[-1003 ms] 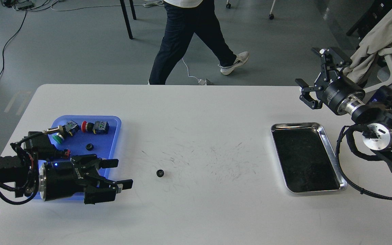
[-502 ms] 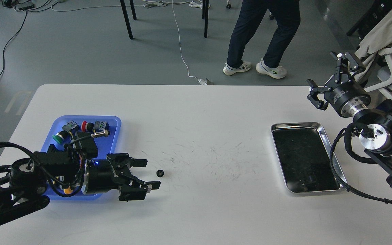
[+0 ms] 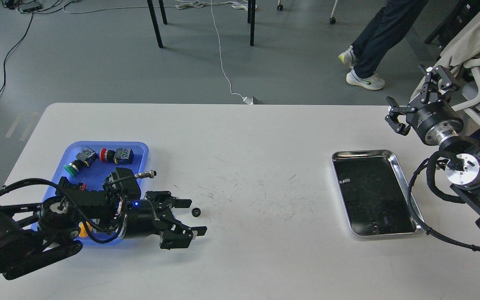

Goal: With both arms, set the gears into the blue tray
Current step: 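Grasp the black part on the table with the left gripper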

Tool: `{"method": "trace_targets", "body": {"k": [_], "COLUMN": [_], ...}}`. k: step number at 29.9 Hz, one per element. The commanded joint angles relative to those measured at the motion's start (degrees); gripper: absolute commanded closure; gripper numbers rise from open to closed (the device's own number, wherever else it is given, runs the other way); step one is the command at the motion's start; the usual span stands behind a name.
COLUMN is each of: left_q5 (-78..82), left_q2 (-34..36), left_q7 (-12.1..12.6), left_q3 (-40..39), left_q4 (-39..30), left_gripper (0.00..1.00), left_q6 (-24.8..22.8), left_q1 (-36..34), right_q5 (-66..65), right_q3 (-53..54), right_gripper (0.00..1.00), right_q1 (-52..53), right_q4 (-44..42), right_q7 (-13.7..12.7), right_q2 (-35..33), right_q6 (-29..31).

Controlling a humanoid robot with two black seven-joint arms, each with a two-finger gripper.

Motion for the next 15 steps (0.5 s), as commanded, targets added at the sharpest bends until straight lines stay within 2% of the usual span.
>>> {"method": "trace_targets", "body": {"k": [1,5,13,15], "left_q5": [2.57,5.02,9.6,10.04], "left_q2": [-0.15,-3.05,-3.14,-3.4], "left_q7": [-0.01,-0.01,-0.01,-0.01], "left_q3": [0.0,-0.18,-0.7,-0.62], "left_q4": [1.29,3.94,7.81,8.42], "left_gripper": [0.06,0.06,0.06,0.09], "left_q6": [1.41,3.78,6.25,7.65], "left_q1": [0.21,0.12,-0.85,-1.02], "right_q5": [0.0,-0.18,-0.35,-0.35], "right_q3": [-0.01,-0.1,-0.27,-0.36], "right_gripper": [0.01,0.01,0.01,0.01], "right_q1": [0.0,0.0,-0.09,-0.08], "right_q4": [0.06,-0.03,-0.29,-0.82], "right_q7": [0.04,0.04,0.12,0.12], "right_q2": [-0.01,-0.01,0.08,0.17], "right_q6": [-0.02,-0.11,-0.11,-0.11]}}
